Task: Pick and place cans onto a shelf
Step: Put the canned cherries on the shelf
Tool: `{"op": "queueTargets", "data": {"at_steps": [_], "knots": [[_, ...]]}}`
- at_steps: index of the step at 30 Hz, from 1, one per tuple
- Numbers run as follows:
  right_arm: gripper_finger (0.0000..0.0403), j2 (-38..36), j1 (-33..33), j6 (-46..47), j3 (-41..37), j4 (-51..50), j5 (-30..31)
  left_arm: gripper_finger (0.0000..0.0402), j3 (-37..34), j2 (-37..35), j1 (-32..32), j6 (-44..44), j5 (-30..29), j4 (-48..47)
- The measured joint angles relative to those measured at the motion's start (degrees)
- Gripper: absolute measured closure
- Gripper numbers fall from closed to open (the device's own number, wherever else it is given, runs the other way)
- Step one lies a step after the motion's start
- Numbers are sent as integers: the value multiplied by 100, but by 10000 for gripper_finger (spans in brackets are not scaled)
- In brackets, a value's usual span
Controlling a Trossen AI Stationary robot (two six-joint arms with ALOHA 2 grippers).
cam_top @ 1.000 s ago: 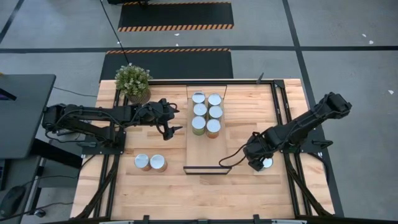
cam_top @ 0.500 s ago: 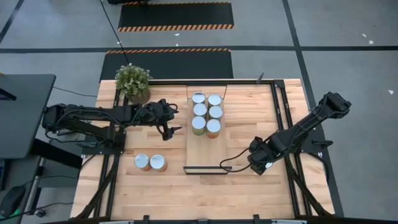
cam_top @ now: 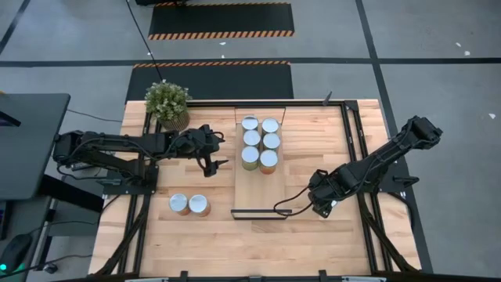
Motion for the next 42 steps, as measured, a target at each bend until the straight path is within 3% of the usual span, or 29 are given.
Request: {"op": "queueTargets", "data": {"at_steps": [9, 12, 18, 25, 33, 42], "knots": [[77, 10, -332, -729, 619, 47, 736, 27, -26, 91, -37, -263, 0, 214], [77, 20, -379, -989, 647, 106, 866, 27, -354, 187, -134, -318, -2, 578], [77, 22, -624, -1503, 649, 305, 888, 27, -787, 241, -255, -499, -65, 1218], [77, 71, -839, -2023, 851, 509, 893, 27, -787, 238, -262, -920, -63, 1151], [77, 889, -895, -2928, 2157, -214, 1112, 27, -787, 238, -264, -1095, -63, 1114], [76, 1919, -1179, -4755, 3718, -591, 1049, 27, -787, 238, -264, -1121, -63, 1120]]}}
